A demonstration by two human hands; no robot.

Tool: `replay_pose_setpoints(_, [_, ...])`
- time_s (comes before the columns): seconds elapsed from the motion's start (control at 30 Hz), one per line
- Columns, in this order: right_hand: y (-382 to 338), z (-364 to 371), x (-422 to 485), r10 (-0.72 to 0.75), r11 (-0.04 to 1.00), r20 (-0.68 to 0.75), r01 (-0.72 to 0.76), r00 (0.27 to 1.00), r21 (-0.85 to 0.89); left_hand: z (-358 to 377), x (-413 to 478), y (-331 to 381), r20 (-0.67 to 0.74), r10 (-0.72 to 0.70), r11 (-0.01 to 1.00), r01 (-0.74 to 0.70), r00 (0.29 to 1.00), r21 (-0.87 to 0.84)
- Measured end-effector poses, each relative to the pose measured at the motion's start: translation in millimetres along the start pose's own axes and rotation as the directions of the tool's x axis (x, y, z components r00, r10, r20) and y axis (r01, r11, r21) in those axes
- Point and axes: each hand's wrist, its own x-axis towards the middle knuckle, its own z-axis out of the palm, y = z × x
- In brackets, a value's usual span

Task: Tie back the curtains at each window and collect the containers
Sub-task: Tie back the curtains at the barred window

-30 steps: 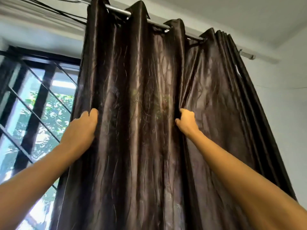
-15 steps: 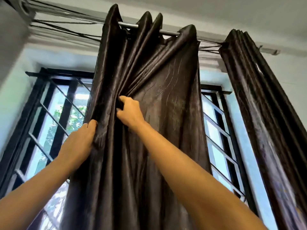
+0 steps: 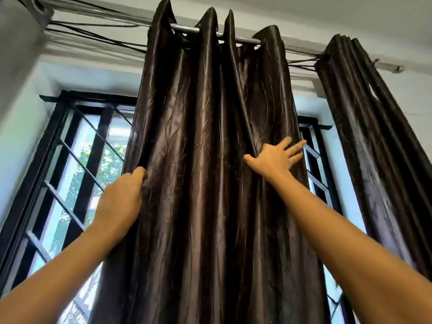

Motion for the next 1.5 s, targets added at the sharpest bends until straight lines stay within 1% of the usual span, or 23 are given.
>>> replay_pose_setpoints(0.1, [23, 2, 10, 0.070, 0.997, 0.076, -0.071, 0.995, 0.016, 2, -1, 3, 0.000, -0.010, 1.000, 0.010, 1.000, -0.024])
replay_pose_setpoints(0.2, [43, 1, 15, 0.092, 0.990, 0.122, -0.104, 0.988, 0.095, 3, -1, 1, 0.005, -0.006, 1.000, 0.006, 1.000, -0.018])
replay_pose_setpoints(0.3, [48, -3, 13, 0.012, 0.961, 0.100, -0.040, 0.995, 0.275, 1, -1, -1, 0.006, -0.005, 1.000, 0.005, 1.000, -0.018])
replay_pose_setpoints(0.33, [46, -4, 12, -0.014, 0.954, 0.082, -0.011, 0.997, 0.301, 0, -2, -1, 0.004, -0.005, 1.000, 0.005, 1.000, -0.022])
replay_pose_setpoints(0.4, [34, -4, 11, -0.056, 0.960, 0.024, 0.047, 0.998, 0.277, -2, -3, 0, 0.003, -0.008, 1.000, 0.008, 1.000, -0.030])
replay_pose_setpoints(0.5, [7, -7, 1, -0.101, 0.961, 0.003, 0.097, 0.995, 0.258, -7, -5, 1, 0.005, 0.003, 0.998, -0.003, 1.000, -0.057])
replay_pose_setpoints(0.6, [-24, -10, -9, -0.186, 0.941, -0.007, 0.181, 0.982, 0.287, -13, -5, -3, 0.008, 0.011, 0.998, -0.010, 1.000, -0.062])
replay_pose_setpoints(0.67, [-51, -10, -15, -0.252, 0.914, 0.006, 0.236, 0.968, 0.330, -18, -5, -7, 0.000, -0.003, 0.997, 0.003, 1.000, -0.078])
replay_pose_setpoints(0.77, [-100, -7, -27, -0.374, 0.858, 0.039, 0.330, 0.927, 0.393, -24, -6, -15, 0.006, -0.022, 0.987, 0.023, 1.000, -0.158])
replay_pose_setpoints(0.83, [-134, -8, -38, -0.442, 0.808, 0.027, 0.385, 0.897, 0.447, -25, -7, -20, 0.026, -0.036, 0.981, 0.040, 0.999, -0.190])
replay_pose_setpoints(0.93, [-183, -16, -55, -0.504, 0.746, -0.020, 0.446, 0.864, 0.495, -26, -9, -27, 0.040, -0.070, 0.971, 0.077, 0.997, -0.228])
replay_pose_setpoints(1.13, [-257, -22, -89, -0.565, 0.717, 0.015, 0.482, 0.825, 0.503, -33, -9, -43, 0.024, -0.082, 0.980, 0.085, 0.996, -0.179])
replay_pose_setpoints(1.2, [-262, -19, -98, -0.562, 0.717, 0.031, 0.469, 0.826, 0.515, -36, -10, -55, 0.011, -0.100, 0.978, 0.100, 0.995, -0.181])
replay_pose_setpoints(1.3, [-253, -12, -103, -0.554, 0.718, 0.020, 0.466, 0.832, 0.517, -39, -11, -66, 0.006, -0.136, 0.960, 0.133, 0.991, -0.246])
replay_pose_setpoints(1.4, [-231, -3, -100, -0.535, 0.756, 0.058, 0.446, 0.843, 0.479, -36, -11, -61, 0.015, -0.125, 0.950, 0.124, 0.992, -0.287])
replay_pose_setpoints(1.5, [-207, 8, -97, -0.489, 0.794, 0.099, 0.396, 0.866, 0.461, -34, -14, -48, 0.021, -0.137, 0.927, 0.135, 0.990, -0.350])
